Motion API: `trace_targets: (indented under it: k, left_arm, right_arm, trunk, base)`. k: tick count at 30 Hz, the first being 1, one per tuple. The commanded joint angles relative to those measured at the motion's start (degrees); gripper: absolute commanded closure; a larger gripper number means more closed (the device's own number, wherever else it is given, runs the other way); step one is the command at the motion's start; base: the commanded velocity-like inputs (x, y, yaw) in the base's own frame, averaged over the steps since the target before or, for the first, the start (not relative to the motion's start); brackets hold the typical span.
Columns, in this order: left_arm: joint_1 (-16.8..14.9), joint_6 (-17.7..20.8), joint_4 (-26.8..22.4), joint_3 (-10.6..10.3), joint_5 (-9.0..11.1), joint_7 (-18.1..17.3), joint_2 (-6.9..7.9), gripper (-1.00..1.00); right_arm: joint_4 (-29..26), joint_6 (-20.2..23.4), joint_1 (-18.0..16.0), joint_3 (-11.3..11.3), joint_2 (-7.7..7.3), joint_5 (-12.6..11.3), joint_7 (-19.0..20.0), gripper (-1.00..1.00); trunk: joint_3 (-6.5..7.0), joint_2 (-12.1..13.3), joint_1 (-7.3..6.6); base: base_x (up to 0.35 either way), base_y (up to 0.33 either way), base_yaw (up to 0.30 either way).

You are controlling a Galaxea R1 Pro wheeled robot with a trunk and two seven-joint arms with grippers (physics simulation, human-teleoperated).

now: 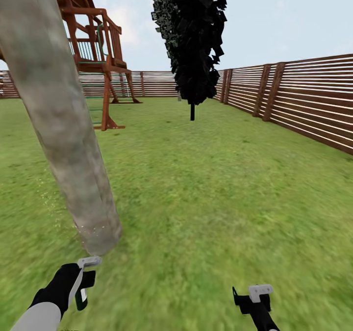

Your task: In the garden, pick up the pesticide atomizer on the floor and spray pesticide onto both trees until each tree trunk is fully covered.

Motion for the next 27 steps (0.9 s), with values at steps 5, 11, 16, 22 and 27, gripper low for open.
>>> trace_targets:
  k: [5, 11, 16, 22, 27]
  left_arm:
    - [-4.2, 1.0, -1.0, -1.1, -0.5, -0.3, -1.39, 1.0]
    - [-8.8, 1.5, -1.3, -1.3, -0.6, -0.3, 1.63, 1.0]
    - [-10.4, 2.4, -2.3, -5.2, -0.8, 0.0, -1.63, 1.0]
    - [-9.9, 4.3, -2.3, -5.8, -0.7, 0.3, 4.57, 1.0]
    - [-10.6, 5.3, -2.4, -9.6, -0.8, 0.4, 0.38, 1.0]
  right_arm:
    - [0.1, -0.1, 0.0, -0.1, -0.05, 0.6, -0.5, -1.0]
    - [0.1, -0.1, 0.0, -0.1, -0.13, 0.6, -0.5, -1.0]
    - [0.1, -0.1, 0.0, -0.1, -0.13, 0.6, -0.5, -1.0]
    - [0.1, -0.1, 0.0, -0.1, -0.13, 0.6, -0.5, -1.0]
    - [0.1, -0.1, 0.0, 0.0, -0.13, 0.6, -0.5, -1.0]
  trunk:
    - [-0.05, 0.0, 0.0]
    - [-0.05, 0.0, 0.0]
    - [-0.05, 0.0, 0.0]
    - [-0.05, 0.0, 0.0]
    - [-0.05, 0.0, 0.0]
  base:
    - [0.03, -0.026, 0.216]
    - [0.0, 0.0, 0.007]
    - [0.0, 0.0, 0.0]
    - [0.0, 0.0, 0.0]
    - [0.0, 0.0, 0.002]
